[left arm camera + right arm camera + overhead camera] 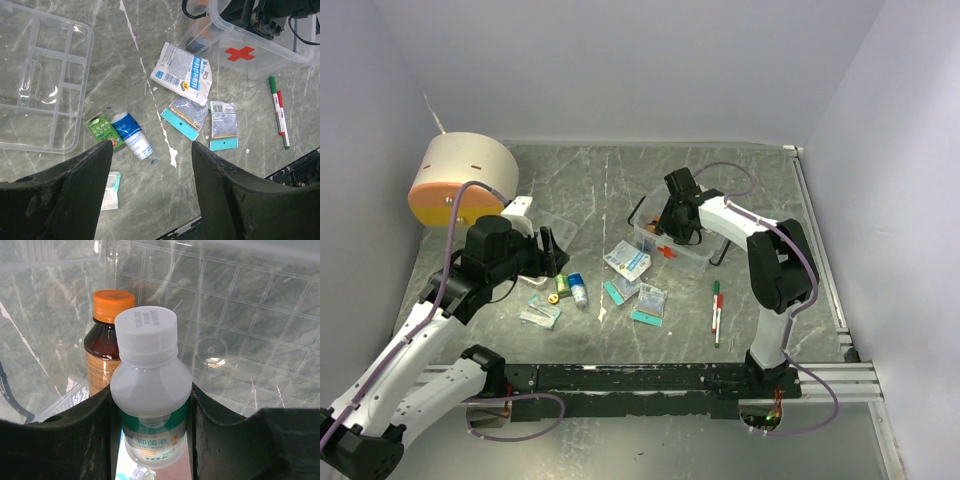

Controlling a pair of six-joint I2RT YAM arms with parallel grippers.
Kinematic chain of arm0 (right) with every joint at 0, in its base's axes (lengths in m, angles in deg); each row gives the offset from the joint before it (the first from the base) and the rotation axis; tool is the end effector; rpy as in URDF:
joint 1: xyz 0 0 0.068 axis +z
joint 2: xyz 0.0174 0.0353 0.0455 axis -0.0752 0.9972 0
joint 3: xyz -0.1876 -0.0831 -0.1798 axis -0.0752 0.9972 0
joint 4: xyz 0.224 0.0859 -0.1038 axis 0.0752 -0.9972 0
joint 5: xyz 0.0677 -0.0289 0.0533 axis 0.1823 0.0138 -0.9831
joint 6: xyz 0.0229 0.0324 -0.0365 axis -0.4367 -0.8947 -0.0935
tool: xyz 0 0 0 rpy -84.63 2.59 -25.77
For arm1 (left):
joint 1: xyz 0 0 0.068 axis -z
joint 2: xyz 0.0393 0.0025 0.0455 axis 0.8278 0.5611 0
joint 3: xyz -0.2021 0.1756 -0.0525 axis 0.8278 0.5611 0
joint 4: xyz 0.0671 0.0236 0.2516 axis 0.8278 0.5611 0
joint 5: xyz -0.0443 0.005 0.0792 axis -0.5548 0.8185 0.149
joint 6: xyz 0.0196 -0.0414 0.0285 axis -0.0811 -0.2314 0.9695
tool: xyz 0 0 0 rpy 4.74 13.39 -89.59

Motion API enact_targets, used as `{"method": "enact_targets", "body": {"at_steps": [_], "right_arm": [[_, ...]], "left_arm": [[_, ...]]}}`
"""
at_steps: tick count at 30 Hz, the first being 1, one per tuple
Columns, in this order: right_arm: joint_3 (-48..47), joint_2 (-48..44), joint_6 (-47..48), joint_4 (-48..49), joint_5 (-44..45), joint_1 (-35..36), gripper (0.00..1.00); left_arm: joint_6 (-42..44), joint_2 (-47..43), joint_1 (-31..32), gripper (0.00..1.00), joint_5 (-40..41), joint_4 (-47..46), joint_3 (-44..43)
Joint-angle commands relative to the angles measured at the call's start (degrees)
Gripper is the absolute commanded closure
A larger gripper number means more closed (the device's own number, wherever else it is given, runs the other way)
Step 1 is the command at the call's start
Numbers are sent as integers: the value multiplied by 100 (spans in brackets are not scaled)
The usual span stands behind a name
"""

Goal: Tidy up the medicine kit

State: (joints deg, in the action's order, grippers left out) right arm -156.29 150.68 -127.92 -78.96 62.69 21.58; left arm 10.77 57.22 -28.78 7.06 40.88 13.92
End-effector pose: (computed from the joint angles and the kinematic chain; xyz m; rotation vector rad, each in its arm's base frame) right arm 0.3512 0.1682 0.1867 0.5761 2.6487 0.3367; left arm 0.1537 -0.0815 0.3110 0.1298 2.1567 -0.5918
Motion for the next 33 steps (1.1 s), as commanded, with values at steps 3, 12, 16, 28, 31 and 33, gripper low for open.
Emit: {"method": "enact_targets", "body": {"at_steps": [3,12,16,28,31,33], "right_arm": [[23,53,82,283,-269,37,65],[300,-105,219,550,-631,39,42],[516,-201,200,769,-708,52,37],[849,-575,-180,1237,-1060,65,56],[982,-712,-284,1620,-1292,65,51],[952,-796,-266,1559,-1187,63,45]], "left_arm": [[86,-139,-20,25,6,-38,-1],[127,-78,-20,24,-34,-49,-6],[130,-72,-20,24,-8,-42,-8],[141,-53,-20,25,-12,-55,-9],[89,-6,-24,26,-10,-40,-16],[78,55,-20,27,-80,-37,-35]]}}
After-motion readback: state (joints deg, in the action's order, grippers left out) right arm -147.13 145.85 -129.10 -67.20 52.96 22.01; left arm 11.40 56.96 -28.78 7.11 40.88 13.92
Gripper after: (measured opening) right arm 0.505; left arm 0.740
